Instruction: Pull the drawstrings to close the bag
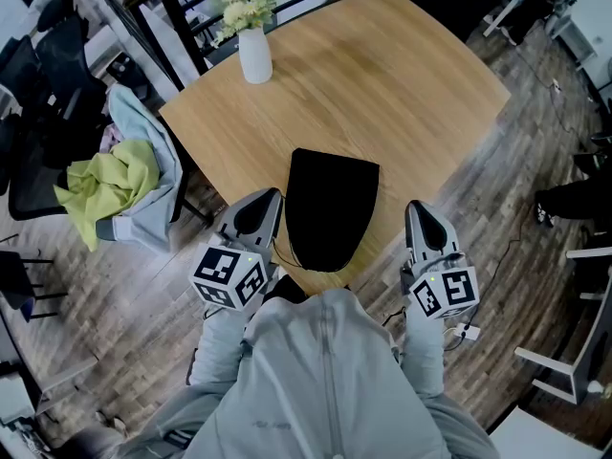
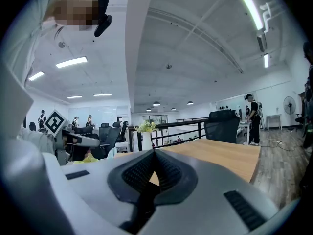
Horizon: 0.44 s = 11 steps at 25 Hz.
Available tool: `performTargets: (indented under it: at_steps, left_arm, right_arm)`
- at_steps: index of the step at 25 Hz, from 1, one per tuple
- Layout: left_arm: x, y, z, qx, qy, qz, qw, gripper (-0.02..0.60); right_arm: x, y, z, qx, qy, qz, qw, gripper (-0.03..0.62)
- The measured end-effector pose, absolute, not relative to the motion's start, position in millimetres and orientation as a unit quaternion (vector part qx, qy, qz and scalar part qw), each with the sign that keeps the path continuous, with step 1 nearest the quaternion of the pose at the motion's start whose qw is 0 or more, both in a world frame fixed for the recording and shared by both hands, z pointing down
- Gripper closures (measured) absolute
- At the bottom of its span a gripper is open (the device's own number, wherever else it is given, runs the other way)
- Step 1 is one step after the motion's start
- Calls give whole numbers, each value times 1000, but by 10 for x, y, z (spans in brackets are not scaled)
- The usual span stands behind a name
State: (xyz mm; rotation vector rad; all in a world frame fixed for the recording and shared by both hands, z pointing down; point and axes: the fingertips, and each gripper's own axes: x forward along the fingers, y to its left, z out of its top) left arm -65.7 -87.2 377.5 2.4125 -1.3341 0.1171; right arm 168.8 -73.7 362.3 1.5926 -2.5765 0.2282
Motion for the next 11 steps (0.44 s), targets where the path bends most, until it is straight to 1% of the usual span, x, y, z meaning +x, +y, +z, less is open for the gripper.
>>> performTargets:
  at_steps: [11]
  left_arm:
    - [-707,-878,3811,857,-476,43,194,555]
  right_arm:
    - [1602,-776,3636,517,-851,70,58,572]
